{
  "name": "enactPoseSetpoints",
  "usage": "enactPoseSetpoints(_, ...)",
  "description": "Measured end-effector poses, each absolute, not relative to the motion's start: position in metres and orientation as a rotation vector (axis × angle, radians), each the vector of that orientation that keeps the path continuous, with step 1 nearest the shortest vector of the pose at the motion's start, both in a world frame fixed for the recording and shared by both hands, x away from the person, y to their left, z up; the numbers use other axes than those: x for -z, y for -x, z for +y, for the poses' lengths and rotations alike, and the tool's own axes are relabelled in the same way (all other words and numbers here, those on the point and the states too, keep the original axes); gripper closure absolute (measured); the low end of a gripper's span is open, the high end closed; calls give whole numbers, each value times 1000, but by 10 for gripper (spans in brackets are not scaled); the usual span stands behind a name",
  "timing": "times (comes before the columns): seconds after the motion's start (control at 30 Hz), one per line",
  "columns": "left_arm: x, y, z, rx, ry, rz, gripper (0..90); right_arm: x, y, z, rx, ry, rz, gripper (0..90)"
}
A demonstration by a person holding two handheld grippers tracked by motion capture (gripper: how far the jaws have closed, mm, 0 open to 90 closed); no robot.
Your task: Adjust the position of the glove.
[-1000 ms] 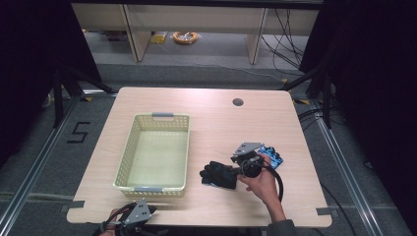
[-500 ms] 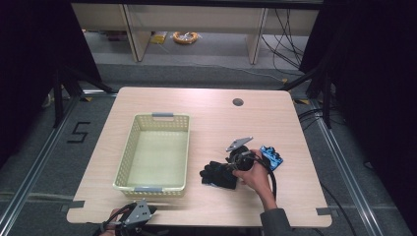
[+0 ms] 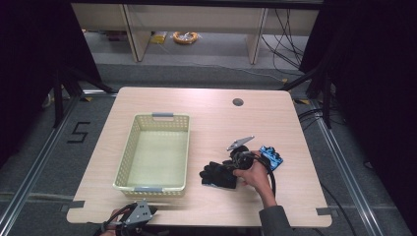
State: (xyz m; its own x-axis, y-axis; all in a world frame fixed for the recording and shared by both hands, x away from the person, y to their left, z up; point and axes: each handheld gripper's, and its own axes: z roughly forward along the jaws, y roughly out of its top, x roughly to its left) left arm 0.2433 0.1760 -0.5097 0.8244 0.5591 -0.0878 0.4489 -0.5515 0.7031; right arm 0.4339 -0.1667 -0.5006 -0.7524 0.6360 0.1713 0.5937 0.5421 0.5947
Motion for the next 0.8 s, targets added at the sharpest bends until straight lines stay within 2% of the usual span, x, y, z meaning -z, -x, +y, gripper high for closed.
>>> enactPoseSetpoints(0.03,509,-243,176,-197,-2248,730,197,501,-433,-167,-964,-1135,2672,841)
enactPoseSetpoints(0.17,508,-244,177,-203,-2257,721,201,500,-432,-164,-977,-1057,2695,887)
enactPoseSetpoints(0.4,508,-244,177,-202,-2241,714,203,492,-428,-164,-1004,-1006,2696,897)
enactPoseSetpoints(0.8,508,-244,177,-198,-2235,716,205,426,-392,-167,-1149,-731,2698,900)
